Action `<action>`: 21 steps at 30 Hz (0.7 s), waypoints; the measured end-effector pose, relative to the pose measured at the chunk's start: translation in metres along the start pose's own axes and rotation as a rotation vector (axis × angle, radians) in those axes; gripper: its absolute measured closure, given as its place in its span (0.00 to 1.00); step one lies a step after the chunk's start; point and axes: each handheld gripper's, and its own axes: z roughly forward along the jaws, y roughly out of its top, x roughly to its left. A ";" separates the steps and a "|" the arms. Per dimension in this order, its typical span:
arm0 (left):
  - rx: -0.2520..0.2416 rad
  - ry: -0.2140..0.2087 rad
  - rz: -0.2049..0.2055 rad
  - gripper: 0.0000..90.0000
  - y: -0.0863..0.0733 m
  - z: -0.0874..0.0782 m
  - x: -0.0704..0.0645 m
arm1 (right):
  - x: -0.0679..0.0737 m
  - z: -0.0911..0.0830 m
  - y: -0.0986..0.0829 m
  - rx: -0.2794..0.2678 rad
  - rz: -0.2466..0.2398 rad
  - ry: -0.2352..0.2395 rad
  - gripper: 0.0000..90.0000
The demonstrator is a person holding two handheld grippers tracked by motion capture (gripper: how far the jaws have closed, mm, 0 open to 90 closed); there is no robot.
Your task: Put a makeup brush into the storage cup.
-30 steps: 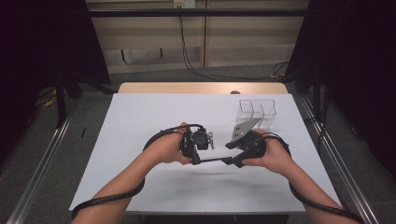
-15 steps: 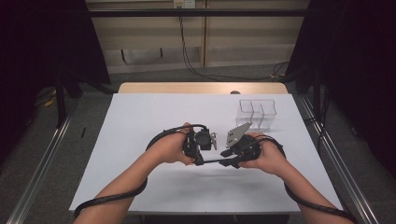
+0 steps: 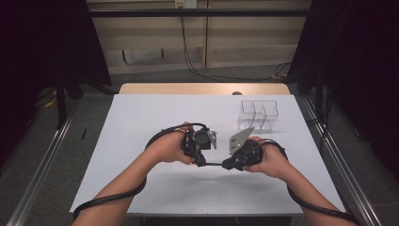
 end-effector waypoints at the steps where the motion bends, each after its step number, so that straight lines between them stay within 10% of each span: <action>1: -0.018 -0.003 -0.008 0.93 0.000 -0.002 0.001 | 0.000 0.001 -0.001 0.007 0.000 0.004 0.94; 21: -0.046 0.000 -0.005 0.93 0.008 -0.015 0.005 | 0.000 0.010 -0.009 -0.022 0.044 0.012 0.95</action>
